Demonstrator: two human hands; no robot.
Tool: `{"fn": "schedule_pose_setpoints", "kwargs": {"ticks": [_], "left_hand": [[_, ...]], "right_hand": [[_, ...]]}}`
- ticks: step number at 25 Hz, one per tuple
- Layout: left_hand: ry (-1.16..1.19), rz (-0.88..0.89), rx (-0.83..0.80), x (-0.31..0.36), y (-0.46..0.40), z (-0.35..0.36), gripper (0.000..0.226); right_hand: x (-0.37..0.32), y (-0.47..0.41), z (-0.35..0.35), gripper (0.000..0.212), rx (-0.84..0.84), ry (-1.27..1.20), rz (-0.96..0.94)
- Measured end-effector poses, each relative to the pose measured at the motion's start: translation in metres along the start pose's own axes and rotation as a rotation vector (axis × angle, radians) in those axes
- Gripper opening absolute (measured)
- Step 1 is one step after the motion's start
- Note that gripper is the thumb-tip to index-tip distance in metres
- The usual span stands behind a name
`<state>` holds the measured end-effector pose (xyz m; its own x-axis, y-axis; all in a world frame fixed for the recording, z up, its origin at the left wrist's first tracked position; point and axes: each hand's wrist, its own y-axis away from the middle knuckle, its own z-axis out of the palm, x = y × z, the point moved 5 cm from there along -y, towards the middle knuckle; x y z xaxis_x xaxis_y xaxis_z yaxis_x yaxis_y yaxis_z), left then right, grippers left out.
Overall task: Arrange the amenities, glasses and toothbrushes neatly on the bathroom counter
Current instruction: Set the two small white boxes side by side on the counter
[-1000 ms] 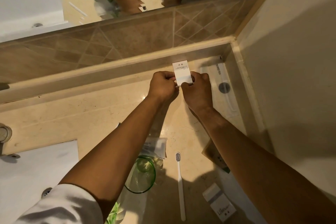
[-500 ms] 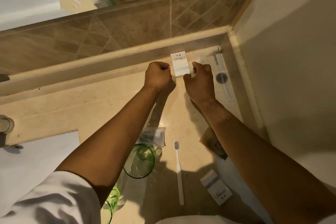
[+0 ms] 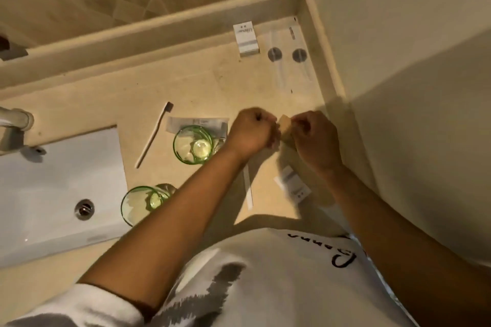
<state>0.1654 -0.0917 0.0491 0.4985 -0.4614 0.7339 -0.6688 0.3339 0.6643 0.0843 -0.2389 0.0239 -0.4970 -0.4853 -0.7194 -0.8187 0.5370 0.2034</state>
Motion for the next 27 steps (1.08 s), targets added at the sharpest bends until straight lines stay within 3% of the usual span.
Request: {"fn": "schedule_pose_setpoints", "kwargs": {"ticks": [4, 7, 11, 18, 22, 25, 27], "left_hand": [[-0.082, -0.253, -0.030, -0.085, 0.043, 0.026, 0.013], [-0.143, -0.314, 0.018, -0.114, 0.061, 0.027, 0.038], [0.137, -0.358, 0.020, -0.122, 0.067, 0.042, 0.017], [0.105, -0.298, 0.099, -0.120, 0.071, 0.045, 0.019], [0.065, -0.175, 0.159, -0.089, 0.064, 0.026, 0.023], [0.043, -0.051, 0.180, -0.046, 0.046, 0.001, 0.026], [-0.002, 0.011, 0.224, -0.017, 0.027, -0.021, 0.031]], "right_hand": [[0.045, 0.057, 0.008, 0.015, -0.128, 0.106, 0.088], [0.066, 0.084, 0.015, 0.025, -0.221, 0.155, 0.168], [0.071, 0.098, 0.024, 0.037, -0.254, 0.166, 0.182], [0.059, 0.105, 0.029, 0.036, -0.254, 0.126, 0.150], [0.018, 0.090, 0.022, 0.054, -0.169, 0.055, -0.024], [-0.018, 0.060, 0.023, 0.054, -0.082, 0.014, -0.179], [-0.040, 0.029, 0.030, 0.060, -0.158, 0.045, -0.069]]}}
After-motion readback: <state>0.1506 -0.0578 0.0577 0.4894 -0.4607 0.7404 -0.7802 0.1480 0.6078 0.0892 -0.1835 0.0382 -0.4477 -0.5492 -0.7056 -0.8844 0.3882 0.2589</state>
